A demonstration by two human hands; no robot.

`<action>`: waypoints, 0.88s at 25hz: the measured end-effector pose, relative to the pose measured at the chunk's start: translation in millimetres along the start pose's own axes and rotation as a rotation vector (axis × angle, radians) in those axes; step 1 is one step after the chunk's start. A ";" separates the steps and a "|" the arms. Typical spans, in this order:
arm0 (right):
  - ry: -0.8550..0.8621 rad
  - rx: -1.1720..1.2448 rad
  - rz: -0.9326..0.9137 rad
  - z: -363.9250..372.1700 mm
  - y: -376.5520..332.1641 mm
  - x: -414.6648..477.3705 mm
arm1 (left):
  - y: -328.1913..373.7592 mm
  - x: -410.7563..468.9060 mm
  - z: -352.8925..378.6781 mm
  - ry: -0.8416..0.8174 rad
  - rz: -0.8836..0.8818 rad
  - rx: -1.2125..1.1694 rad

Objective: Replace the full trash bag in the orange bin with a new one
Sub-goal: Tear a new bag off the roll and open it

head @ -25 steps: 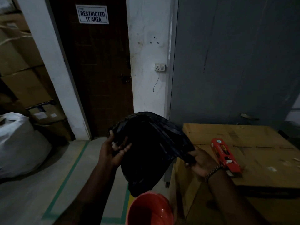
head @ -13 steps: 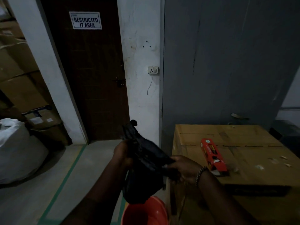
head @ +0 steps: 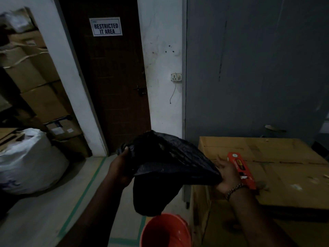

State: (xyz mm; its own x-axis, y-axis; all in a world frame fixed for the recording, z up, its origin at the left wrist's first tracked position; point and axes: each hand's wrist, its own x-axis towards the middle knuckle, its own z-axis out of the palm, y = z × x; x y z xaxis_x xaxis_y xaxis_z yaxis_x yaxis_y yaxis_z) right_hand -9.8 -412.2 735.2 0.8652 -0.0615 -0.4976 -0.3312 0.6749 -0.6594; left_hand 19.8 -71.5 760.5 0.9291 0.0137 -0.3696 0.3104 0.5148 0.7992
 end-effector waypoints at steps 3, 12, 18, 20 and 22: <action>-0.097 -0.501 -0.011 12.7 9.7 1.5 | 2.0 -7.4 -12.2 -0.029 0.011 0.040; -0.146 0.206 -0.132 14.3 23.0 30.3 | -3.5 2.3 -82.4 0.045 0.027 -0.047; -0.337 -0.533 -0.102 18.4 61.3 11.8 | -21.2 22.7 -118.7 -0.009 -0.057 -0.028; -0.248 -0.812 -0.072 15.6 72.7 9.9 | -24.8 25.8 -122.0 -0.036 -0.071 -0.019; -0.110 -0.681 -0.050 6.8 84.4 9.2 | -30.4 30.3 -125.6 -0.060 -0.082 -0.014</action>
State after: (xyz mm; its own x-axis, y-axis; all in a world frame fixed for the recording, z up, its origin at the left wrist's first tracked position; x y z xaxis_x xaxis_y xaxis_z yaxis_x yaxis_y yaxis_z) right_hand -27.2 -350.9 678.8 0.9067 0.0190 -0.4214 -0.4217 0.0592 -0.9048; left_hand 13.3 20.9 665.4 0.9113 -0.0799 -0.4040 0.3831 0.5243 0.7605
